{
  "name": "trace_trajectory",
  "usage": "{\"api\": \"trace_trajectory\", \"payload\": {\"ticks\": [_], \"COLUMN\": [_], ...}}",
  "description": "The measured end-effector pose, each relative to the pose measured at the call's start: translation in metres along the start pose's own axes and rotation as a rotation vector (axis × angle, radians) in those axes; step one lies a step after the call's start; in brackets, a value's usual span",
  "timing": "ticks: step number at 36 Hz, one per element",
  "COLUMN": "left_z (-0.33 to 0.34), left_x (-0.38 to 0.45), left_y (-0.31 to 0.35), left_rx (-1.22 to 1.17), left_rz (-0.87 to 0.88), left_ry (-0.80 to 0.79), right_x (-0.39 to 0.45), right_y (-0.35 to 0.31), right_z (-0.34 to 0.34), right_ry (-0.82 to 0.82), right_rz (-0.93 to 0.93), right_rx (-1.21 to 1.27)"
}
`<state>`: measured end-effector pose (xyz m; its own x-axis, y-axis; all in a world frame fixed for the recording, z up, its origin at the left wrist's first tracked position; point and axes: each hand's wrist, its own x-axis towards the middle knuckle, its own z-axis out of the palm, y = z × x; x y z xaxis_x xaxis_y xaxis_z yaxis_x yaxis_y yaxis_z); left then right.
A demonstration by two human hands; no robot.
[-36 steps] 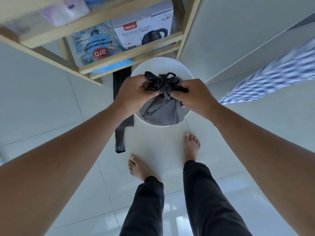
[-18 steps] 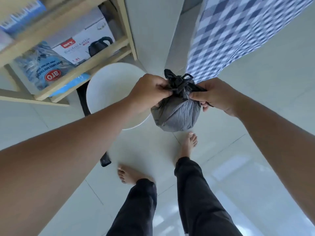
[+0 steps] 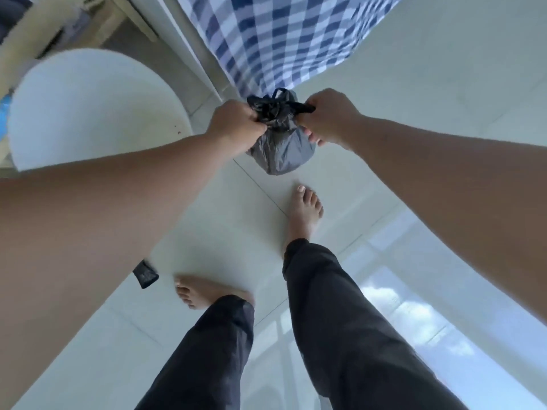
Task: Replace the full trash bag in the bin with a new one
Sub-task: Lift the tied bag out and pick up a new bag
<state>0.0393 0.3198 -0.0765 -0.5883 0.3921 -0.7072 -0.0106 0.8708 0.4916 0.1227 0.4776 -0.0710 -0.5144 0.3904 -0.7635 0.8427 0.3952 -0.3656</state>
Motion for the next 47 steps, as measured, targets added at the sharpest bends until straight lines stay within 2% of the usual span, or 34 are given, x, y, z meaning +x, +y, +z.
{"api": "trace_trajectory", "payload": {"ticks": [3,5,7,9,11,12,13,16,17,18,20,22,25,26,27,29,31,34,38,44,47], "left_z": [0.003,0.002,0.001,-0.001,-0.005,-0.007,-0.008,-0.013,-0.016,-0.019,-0.023,-0.025,-0.030,-0.035,-0.038,-0.052,-0.066,-0.091,-0.128,-0.165,-0.178], "left_x": [0.023,0.034,0.042,0.048,0.052,0.053,0.055,0.052,0.048,0.043,0.034,0.023,0.002,-0.008,-0.012,-0.030,-0.048,-0.083,-0.125,-0.163,-0.187], "left_y": [-0.005,-0.007,-0.007,-0.006,-0.006,-0.006,-0.006,-0.006,-0.003,0.000,0.001,0.000,-0.003,-0.006,-0.007,-0.015,-0.022,-0.043,-0.080,-0.139,-0.182], "left_rx": [0.043,0.051,0.048,0.046,0.042,0.038,0.030,0.018,0.017,0.022,0.033,0.038,0.049,0.050,0.054,0.063,0.088,0.126,0.115,-0.129,-0.209], "left_rz": [-0.056,-0.074,-0.079,-0.096,-0.115,-0.126,-0.133,-0.145,-0.138,-0.124,-0.089,-0.028,0.031,0.049,0.062,0.107,0.137,0.182,0.219,0.080,0.014], "left_ry": [-0.018,-0.019,-0.012,0.007,0.039,0.050,0.062,0.076,0.071,0.063,0.061,0.075,0.084,0.078,0.074,0.071,0.063,0.068,0.038,0.201,0.240], "right_x": [0.034,0.033,0.004,0.018,0.047,0.050,0.050,0.033,0.040,0.044,0.043,0.042,0.058,0.038,0.022,-0.030,-0.063,-0.105,-0.129,-0.164,-0.175], "right_y": [0.006,0.053,0.113,0.165,0.179,0.184,0.184,0.172,0.171,0.169,0.181,0.195,0.162,0.119,0.072,0.004,-0.030,-0.057,-0.091,-0.147,-0.174], "right_z": [0.010,0.084,0.177,0.235,0.230,0.220,0.217,0.227,0.227,0.225,0.227,0.232,0.173,0.133,0.098,0.066,0.034,0.044,0.066,0.107,0.144], "right_ry": [0.011,0.098,0.142,0.211,0.272,0.399,0.481,0.563,0.568,0.496,0.485,0.424,0.439,0.452,0.402,0.265,0.266,0.206,0.225,0.160,0.061], "right_rz": [-0.020,0.055,0.266,0.309,0.363,0.373,0.358,0.355,0.327,0.300,0.252,0.182,-0.015,-0.041,-0.072,0.018,-0.038,-0.086,-0.143,-0.284,-0.381], "right_rx": [-0.040,-0.129,-0.003,-0.147,-0.297,-0.453,-0.477,-0.371,-0.365,-0.393,-0.577,-0.434,-0.430,-0.499,-0.414,-0.276,-0.283,-0.348,-0.354,-0.382,-0.448]}}
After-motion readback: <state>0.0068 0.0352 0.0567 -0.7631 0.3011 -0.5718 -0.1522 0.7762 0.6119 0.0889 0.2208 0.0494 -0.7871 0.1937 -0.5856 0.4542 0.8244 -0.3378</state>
